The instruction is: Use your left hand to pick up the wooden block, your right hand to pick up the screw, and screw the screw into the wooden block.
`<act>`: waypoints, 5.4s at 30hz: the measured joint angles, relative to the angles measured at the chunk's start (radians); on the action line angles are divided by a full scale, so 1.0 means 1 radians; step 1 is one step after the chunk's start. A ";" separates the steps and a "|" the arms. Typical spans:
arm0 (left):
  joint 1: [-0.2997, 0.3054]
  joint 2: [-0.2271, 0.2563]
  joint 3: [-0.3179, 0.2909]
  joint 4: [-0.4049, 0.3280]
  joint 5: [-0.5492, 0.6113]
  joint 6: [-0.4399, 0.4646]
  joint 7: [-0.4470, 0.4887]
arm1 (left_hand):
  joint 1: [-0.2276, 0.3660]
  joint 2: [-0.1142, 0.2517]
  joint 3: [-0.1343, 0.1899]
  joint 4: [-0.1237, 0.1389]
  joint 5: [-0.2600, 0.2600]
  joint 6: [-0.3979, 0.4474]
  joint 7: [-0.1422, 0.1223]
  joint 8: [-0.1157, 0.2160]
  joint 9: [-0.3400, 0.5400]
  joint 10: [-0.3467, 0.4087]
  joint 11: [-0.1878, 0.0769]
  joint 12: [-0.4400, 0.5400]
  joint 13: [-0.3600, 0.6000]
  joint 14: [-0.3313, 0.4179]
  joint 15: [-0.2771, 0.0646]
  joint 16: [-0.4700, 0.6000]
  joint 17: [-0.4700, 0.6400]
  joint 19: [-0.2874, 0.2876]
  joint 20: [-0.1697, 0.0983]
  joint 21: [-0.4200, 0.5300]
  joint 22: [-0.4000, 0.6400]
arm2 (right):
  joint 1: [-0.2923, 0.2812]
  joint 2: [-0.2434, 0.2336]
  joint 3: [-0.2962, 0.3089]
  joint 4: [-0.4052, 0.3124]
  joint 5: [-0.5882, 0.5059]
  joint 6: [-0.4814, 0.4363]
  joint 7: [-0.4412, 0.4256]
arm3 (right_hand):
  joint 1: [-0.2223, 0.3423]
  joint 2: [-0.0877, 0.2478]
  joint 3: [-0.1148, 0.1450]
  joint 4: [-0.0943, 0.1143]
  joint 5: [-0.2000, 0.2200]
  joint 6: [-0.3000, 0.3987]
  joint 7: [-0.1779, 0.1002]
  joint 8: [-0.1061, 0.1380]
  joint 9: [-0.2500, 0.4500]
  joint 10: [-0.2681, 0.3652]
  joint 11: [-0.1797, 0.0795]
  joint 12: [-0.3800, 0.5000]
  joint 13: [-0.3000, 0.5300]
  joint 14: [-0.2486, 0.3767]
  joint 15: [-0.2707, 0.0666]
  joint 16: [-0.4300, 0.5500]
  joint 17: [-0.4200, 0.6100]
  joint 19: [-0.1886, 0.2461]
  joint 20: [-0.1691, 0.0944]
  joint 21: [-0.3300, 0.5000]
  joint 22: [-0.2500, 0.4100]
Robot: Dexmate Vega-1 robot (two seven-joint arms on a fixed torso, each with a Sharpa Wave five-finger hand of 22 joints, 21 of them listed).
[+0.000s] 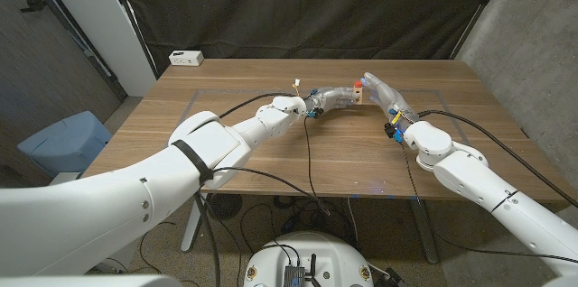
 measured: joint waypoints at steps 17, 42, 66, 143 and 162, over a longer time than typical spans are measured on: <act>0.000 -0.002 -0.001 0.000 -0.001 -0.002 -0.001 | -0.002 0.000 -0.001 -0.001 0.000 -0.001 0.001 0.000 0.001 0.000 0.000 0.000 0.000 0.000 0.000 0.000 0.000 0.000 0.000 0.000 0.000 | -0.016 -0.011 0.001 -0.032 -0.003 -0.003 0.008 | 0.000 0.000 0.004 -0.004 0.000 0.004 -0.004 0.000 0.002 0.000 0.000 0.000 0.000 0.000 0.000 0.000 -0.002 0.000 0.000 0.000 0.000; -0.003 -0.007 -0.006 0.022 -0.003 -0.031 -0.019 | -0.002 0.000 0.001 0.001 -0.001 0.001 -0.001 0.000 0.000 0.000 0.000 0.000 0.000 0.000 0.000 0.000 0.000 0.000 0.000 0.000 0.000 | -0.027 -0.013 -0.001 -0.059 -0.016 0.015 0.011 | 0.000 0.000 0.008 -0.008 0.000 0.004 -0.004 0.000 0.002 0.000 0.000 0.000 0.000 0.000 0.000 0.000 -0.002 0.000 0.000 0.000 0.000; 0.007 -0.003 -0.014 0.024 0.001 -0.077 -0.057 | 0.001 -0.003 0.001 0.001 0.000 0.000 0.000 0.000 0.001 0.000 0.000 0.000 0.000 0.000 0.000 0.000 0.000 0.000 0.000 0.000 0.000 | -0.059 -0.022 0.049 -0.064 -0.015 0.028 -0.027 | 0.000 0.000 0.008 -0.008 0.000 0.000 -0.005 0.000 0.002 0.000 0.000 0.000 0.000 0.000 0.000 0.000 -0.002 0.006 0.006 0.000 0.000; 0.029 0.003 -0.028 0.018 0.007 -0.143 -0.121 | -0.002 0.000 -0.001 -0.001 -0.001 -0.002 0.002 0.000 0.000 0.000 0.000 0.000 0.000 0.000 0.000 0.000 0.000 0.000 0.000 0.000 0.000 | -0.062 -0.008 0.040 -0.041 0.000 0.038 -0.028 | 0.000 0.000 0.008 -0.008 0.000 -0.028 -0.011 0.000 0.002 0.000 0.000 0.000 0.000 0.000 0.000 0.000 -0.002 0.006 0.005 0.000 0.000; 0.024 -0.002 -0.025 0.020 0.009 -0.125 -0.108 | 0.001 -0.003 -0.003 -0.003 0.000 0.000 0.001 0.000 0.001 0.000 0.000 0.000 0.000 0.000 0.000 0.000 0.000 0.000 0.000 0.000 0.000 | -0.075 -0.014 0.046 -0.062 -0.004 0.037 -0.032 | 0.000 0.000 0.008 -0.008 0.000 -0.028 -0.011 0.000 0.002 0.000 0.000 0.000 0.000 0.000 0.000 0.000 -0.002 0.005 0.005 0.000 0.000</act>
